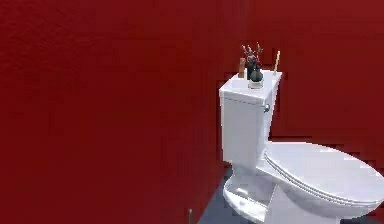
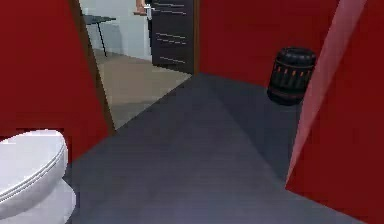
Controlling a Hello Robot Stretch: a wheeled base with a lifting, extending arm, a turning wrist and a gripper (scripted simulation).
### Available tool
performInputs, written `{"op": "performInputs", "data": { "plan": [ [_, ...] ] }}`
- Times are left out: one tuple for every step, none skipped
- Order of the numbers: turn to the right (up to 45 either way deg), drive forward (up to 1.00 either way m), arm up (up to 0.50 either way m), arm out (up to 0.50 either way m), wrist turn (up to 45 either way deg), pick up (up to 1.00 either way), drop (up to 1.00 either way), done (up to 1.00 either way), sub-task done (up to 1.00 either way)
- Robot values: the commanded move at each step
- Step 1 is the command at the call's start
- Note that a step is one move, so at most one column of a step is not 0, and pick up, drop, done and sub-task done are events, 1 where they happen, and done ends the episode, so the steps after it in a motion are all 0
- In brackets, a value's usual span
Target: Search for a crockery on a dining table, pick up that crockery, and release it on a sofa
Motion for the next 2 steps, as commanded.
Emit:
{"op": "performInputs", "data": {
  "plan": [
    [45.0,0.0,0.0,0.0,0.0,0.0,0.0,0.0,0.0],
    [45.0,0.0,0.0,0.0,0.0,0.0,0.0,0.0,0.0]
  ]
}}
